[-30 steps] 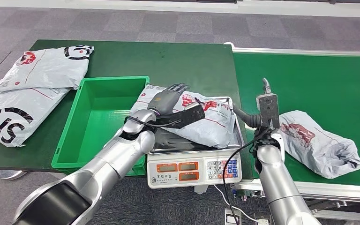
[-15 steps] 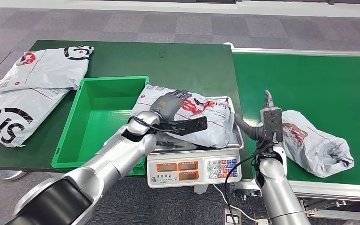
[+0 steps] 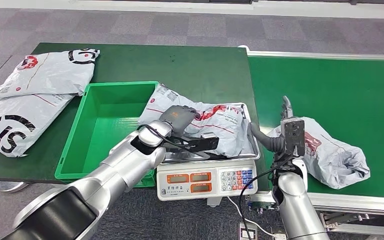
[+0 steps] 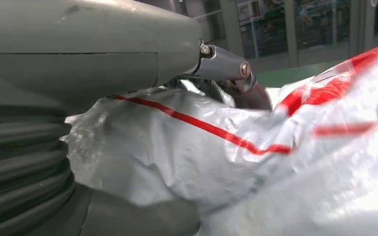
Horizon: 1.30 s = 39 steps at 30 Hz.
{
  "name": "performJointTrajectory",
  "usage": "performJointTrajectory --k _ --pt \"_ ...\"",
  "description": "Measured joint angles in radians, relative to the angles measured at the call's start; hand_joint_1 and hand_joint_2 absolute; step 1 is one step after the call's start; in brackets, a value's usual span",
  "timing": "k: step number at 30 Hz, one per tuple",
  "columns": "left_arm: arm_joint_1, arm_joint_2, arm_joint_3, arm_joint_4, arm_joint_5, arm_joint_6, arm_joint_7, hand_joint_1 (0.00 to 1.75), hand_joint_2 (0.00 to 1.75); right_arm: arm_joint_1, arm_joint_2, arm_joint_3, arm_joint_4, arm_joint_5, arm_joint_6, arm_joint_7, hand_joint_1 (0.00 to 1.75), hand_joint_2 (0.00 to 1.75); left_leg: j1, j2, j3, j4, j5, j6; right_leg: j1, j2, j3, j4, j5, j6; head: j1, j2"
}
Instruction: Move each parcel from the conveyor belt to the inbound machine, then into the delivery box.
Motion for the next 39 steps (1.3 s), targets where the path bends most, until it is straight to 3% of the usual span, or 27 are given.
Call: performJointTrajectory --k 10,23,29,35,39 --pt "-0.004 -0.013 0.0 -0.004 -0.022 -0.02 -0.018 1.75 1.75 0.064 0.001 -0.009 -0.105 0.017 0.028 0.031 0.0 1.75 0.0 0.0 0.0 0.0 0.0 0.0 0.0 0.0 0.0 0.0 0.0 0.0 0.0 0.0" --pt "-0.015 -0.019 0.0 -0.05 -0.061 0.095 -0.016 1.75 1.75 0.11 0.01 -0.056 -0.162 0.036 0.043 0.03 0.0 1.75 0.0 0.0 0.0 0.0 0.0 0.0 0.0 0.0 0.0 0.0 0.0 0.0 0.0 0.0" --pt "-0.047 0.0 0.025 -0.144 -0.11 0.15 0.176 1.75 1.75 0.161 0.019 -0.098 -0.206 0.059 0.029 0.029 0.0 1.75 0.0 0.0 0.0 0.0 0.0 0.0 0.0 0.0 0.0 0.0 0.0 0.0 0.0 0.0" --pt "-0.045 0.034 0.099 -0.228 -0.208 0.18 0.275 1.75 1.75 0.176 0.024 -0.125 -0.22 0.069 0.026 0.031 0.0 1.75 0.0 0.001 0.0 0.0 0.0 0.0 0.0 0.0 0.0 0.0 0.0 0.0 0.0 0.0" --pt "0.002 0.071 0.182 -0.288 -0.315 0.208 0.351 1.75 1.75 0.176 0.025 -0.135 -0.22 0.078 0.026 0.041 0.0 1.75 0.0 0.002 0.0 0.0 0.0 0.0 0.0 0.001 0.0 0.0 0.0 0.0 0.0 0.0"
